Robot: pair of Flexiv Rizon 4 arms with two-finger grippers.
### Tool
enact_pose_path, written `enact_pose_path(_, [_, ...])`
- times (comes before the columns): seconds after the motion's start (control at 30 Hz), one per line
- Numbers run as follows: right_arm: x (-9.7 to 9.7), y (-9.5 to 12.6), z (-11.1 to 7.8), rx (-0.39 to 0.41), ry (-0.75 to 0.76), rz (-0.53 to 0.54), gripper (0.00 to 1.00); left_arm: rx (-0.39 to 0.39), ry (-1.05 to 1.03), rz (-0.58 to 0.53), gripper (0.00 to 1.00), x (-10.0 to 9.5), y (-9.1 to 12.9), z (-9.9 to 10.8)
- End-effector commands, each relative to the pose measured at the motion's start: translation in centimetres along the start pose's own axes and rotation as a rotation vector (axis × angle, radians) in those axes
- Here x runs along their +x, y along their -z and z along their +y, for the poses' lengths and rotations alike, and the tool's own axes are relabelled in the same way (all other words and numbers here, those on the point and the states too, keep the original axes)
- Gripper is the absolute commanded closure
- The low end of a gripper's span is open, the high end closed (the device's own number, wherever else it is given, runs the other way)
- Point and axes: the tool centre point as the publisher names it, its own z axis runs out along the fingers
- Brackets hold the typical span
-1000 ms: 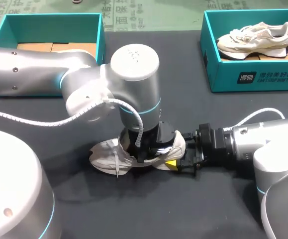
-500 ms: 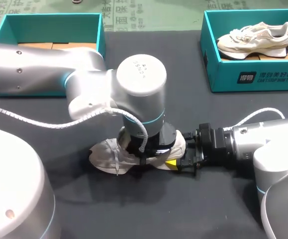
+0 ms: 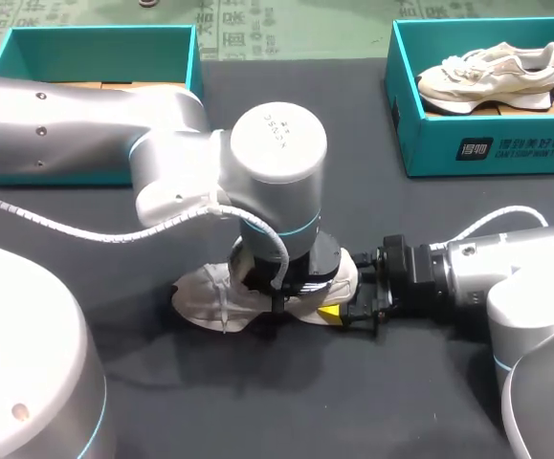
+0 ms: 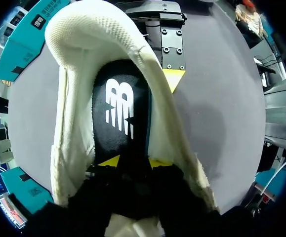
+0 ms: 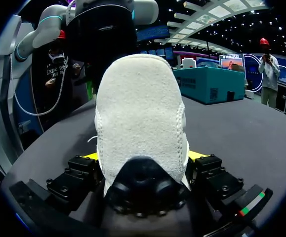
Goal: Take the shoe out of the shoebox, open the shoe tongue, remove and reinsert the insole, then place the shoe into the shoebox
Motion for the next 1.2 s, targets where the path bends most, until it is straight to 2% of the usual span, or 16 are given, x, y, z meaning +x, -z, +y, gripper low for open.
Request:
enact_pose_path(0.03, [0.2, -0.3, -0.1, 0.005, -0.001, 0.001, 1.00, 0.002, 0.001, -0.004, 0.72, -1.5, -1.8, -0.2])
enact_pose_path(0.27, [0.2, -0.3, -0.1, 0.005, -0.001, 0.001, 1.00, -0.010, -0.009, -0.001, 0.72, -1.5, -2.1, -0.3])
enact_pose_path(0.33, [0.2, -0.3, -0.1, 0.005, -0.001, 0.001, 1.00, -0.024, -0.015, -0.005, 0.75, -1.3, -2.7, -0.4])
enact_pose_path(0.37, [0.2, -0.3, -0.1, 0.005, -0.001, 0.001, 1.00, -0.025, -0.015, -0.005, 0.81, -1.2, -3.0, -0.4])
enact_pose_path(0.43, [0.2, -0.3, -0.1, 0.005, -0.001, 0.001, 1.00, -0.035, -0.011, -0.012, 1.00, -1.2, -3.4, -0.4])
enact_pose_path(0.6, [0.2, -0.3, -0.1, 0.005, -0.001, 0.001, 1.00, -0.018, 0.015, -0.010, 1.00, -1.9, -2.9, 0.1])
enact_pose_path(0.83, [0.2, -0.3, -0.1, 0.005, -0.001, 0.001, 1.00, 0.061, 0.050, 0.035, 1.00, -2.7, -1.1, 1.1])
enact_pose_path(1.2, [0.2, -0.3, -0.1, 0.005, -0.001, 0.001, 1.00, 0.199, 0.045, 0.135, 1.00, -1.6, 1.3, 0.8])
